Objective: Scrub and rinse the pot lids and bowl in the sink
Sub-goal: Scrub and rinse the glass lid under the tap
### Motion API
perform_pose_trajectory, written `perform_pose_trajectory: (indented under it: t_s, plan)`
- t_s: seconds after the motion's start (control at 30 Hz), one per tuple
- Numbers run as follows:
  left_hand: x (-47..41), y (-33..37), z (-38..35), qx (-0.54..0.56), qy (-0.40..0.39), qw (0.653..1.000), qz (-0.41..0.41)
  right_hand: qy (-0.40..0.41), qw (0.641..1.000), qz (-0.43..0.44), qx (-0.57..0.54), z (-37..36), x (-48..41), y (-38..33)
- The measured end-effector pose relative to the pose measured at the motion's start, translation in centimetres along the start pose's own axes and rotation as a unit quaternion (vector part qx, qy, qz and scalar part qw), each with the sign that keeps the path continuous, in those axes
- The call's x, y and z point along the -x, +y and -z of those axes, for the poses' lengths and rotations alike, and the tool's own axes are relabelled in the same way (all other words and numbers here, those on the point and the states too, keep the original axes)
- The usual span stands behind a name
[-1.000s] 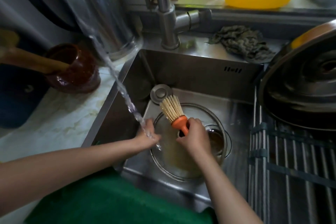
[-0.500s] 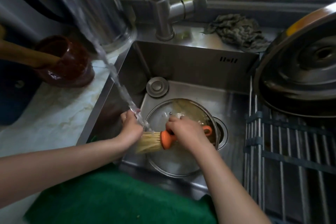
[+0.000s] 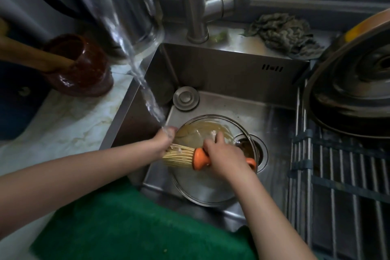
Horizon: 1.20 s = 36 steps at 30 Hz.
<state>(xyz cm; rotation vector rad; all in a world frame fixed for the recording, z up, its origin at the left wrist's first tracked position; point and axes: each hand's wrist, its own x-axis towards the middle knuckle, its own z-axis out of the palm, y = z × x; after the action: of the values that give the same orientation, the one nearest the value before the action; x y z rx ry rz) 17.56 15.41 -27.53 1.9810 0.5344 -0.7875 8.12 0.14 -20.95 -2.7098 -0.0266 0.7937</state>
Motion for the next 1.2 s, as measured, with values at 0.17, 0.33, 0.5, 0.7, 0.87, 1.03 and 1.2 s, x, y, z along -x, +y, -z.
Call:
perform_pose_trajectory:
  t_s: [0.17,0.33,0.5,0.7,0.87,1.03,1.2]
  plan:
    - [0.6,-0.7,0.1,0.014,0.039,0.999,-0.025,-0.006,0.994,-0.088,-0.072,0.8,0.7,2.1]
    - [3.4,-1.5,-0.6,-0.128,-0.045,0.988,-0.073,-0.007,0.939,-0.241,-0.246,1.2,0.1,3.6]
    - [6.4,-3.8,-2.4,-0.29,-0.101,0.941,-0.145,-0.038,0.921,-0.259,-0.287,0.0,-0.1,3.5]
    - [4.9,-4.3,-6.3,-0.415,-0.075,0.831,-0.363,0.014,0.915,-0.279,-0.292,-1.3,-0.4,3.8]
    - [1.8,-1.9,-8.5,-0.329,0.095,0.874,-0.346,0.07,0.911,-0.279,-0.296,-2.1,-1.2,3.9]
    - [3.8,-5.0,-8.4,-0.376,-0.031,0.791,-0.482,0.109,0.894,-0.282,-0.33,-2.4,-1.7,4.2]
    - [2.7,-3.9,-8.3,-0.366,0.103,0.834,-0.4,0.113,0.869,-0.293,-0.382,-2.7,-2.2,4.1]
